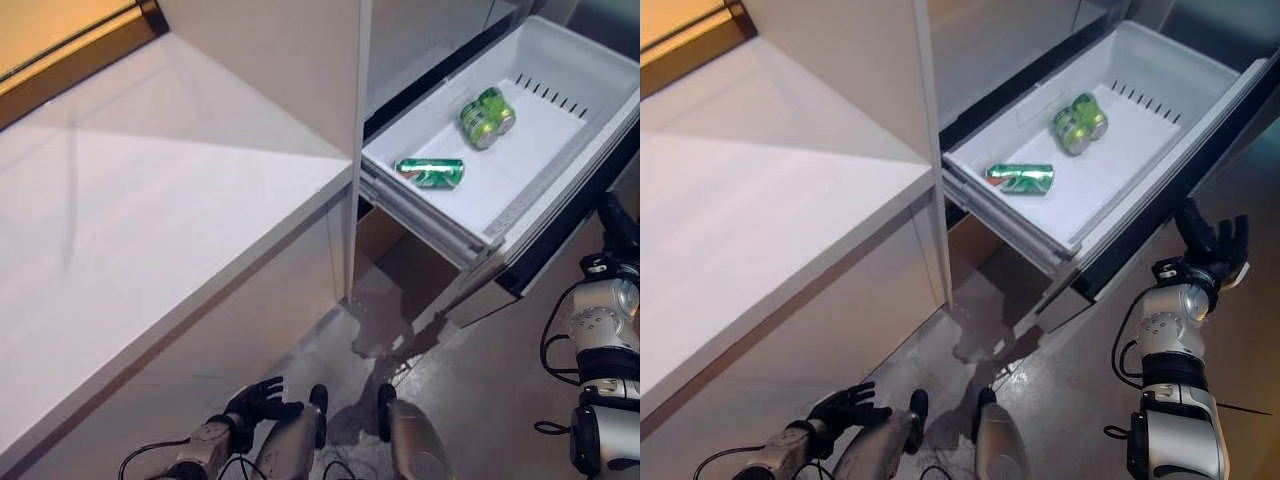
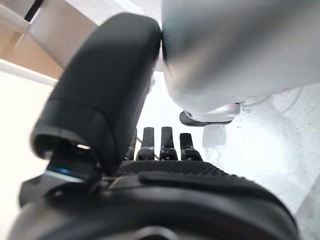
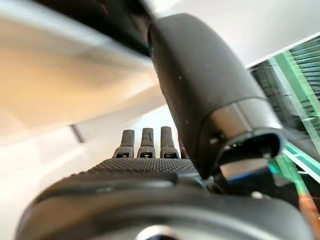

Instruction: Put drinks into fridge and close the fridge

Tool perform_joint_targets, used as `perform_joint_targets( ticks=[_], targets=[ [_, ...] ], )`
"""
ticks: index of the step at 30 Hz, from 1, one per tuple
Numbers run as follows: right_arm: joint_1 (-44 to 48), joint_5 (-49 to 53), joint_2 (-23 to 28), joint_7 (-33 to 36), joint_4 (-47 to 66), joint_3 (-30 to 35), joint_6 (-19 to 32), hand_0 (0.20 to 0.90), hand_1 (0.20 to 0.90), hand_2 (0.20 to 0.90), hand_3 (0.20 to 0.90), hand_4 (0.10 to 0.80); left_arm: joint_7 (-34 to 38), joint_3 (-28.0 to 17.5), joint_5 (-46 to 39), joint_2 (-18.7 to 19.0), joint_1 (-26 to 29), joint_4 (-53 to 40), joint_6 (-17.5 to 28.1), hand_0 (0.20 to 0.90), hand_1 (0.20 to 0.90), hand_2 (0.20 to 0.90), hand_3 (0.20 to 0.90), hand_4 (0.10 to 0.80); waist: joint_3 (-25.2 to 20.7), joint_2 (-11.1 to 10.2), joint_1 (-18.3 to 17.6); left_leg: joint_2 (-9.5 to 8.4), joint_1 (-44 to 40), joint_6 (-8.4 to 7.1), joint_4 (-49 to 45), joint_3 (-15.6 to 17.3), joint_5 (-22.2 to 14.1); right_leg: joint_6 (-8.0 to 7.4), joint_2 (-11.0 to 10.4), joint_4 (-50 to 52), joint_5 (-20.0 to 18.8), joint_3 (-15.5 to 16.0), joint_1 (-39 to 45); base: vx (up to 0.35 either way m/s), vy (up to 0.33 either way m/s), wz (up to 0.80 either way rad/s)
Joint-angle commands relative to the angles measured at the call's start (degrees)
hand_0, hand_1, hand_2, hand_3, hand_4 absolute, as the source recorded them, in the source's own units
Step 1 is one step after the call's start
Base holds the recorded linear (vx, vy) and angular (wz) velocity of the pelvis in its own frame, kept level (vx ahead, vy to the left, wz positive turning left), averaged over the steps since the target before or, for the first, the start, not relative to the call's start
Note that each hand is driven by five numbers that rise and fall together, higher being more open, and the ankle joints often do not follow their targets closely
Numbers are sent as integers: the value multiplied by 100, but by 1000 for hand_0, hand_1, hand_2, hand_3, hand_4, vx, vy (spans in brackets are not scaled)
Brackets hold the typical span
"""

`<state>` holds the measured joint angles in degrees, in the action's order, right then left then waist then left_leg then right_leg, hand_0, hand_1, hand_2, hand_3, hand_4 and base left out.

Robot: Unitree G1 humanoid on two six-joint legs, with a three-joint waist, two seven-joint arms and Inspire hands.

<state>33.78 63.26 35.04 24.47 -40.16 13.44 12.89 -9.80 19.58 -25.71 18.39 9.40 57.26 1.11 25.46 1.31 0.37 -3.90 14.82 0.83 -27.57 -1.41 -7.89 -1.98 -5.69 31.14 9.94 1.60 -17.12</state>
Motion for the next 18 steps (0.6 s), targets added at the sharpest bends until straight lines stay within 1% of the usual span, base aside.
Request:
perform_joint_targets(
  ticks=[1,3,5,7,9,11,12,15,18],
  targets=[
    [294,20,325,-825,285,-359,-100,900,900,900,900,800,231,4,-94,-38,-303,-321,120,900,900,900,900,800,-177,-198,202,-76,515,483,-1247,171,-802,499,-40,666,117,160,-43,-47,26,-13],
    [357,137,335,-1322,315,-440,-283,900,900,900,900,800,280,-66,-145,-35,-326,-355,83,900,900,900,900,800,-165,-203,224,-110,660,501,-1486,152,-872,535,-19,945,202,140,-223,0,29,-11],
    [364,30,334,-1785,415,-524,-360,900,900,900,900,800,296,-140,-199,-28,-381,-331,82,900,900,900,900,800,-176,-211,239,-129,716,498,-1567,129,-885,553,1,1069,239,124,-304,32,34,-1],
    [373,7,345,-2379,562,-645,-525,900,900,900,900,800,279,-217,-200,-16,-452,-316,72,900,900,900,900,800,-177,-210,257,-151,740,481,-1604,115,-870,561,5,1117,241,119,-337,53,48,1],
    [386,-48,361,-2875,702,-747,-558,900,900,900,900,800,244,-275,-165,-2,-534,-300,67,900,900,900,900,800,-199,-203,274,-180,758,479,-1605,100,-846,566,22,1145,230,110,-378,62,56,-2],
    [465,-98,425,-3358,853,-894,-738,900,900,900,900,800,190,-308,-130,36,-616,-297,82,900,900,900,900,800,-217,-191,306,-213,763,466,-1559,83,-803,562,32,1134,210,114,-399,48,62,-6],
    [581,-119,488,-3716,959,-1048,-867,900,900,900,900,800,174,-312,-115,63,-677,-305,77,900,900,900,900,800,-225,-183,342,-229,754,463,-1532,60,-779,555,35,1136,196,113,-411,56,72,-7],
    [828,-141,585,-4181,1101,-1352,-1093,900,900,900,900,800,112,-347,-98,133,-752,-322,53,900,900,900,900,800,-225,-172,405,-262,757,452,-1510,28,-739,544,36,1148,178,117,-434,35,61,-5],
    [1267,-297,670,-4370,1118,-1731,-1350,900,900,900,900,800,30,-362,-89,199,-787,-342,45,900,900,900,900,800,-230,-159,501,-296,777,446,-1502,-10,-708,536,22,1156,166,137,-454,19,55,-1]
  ],
)
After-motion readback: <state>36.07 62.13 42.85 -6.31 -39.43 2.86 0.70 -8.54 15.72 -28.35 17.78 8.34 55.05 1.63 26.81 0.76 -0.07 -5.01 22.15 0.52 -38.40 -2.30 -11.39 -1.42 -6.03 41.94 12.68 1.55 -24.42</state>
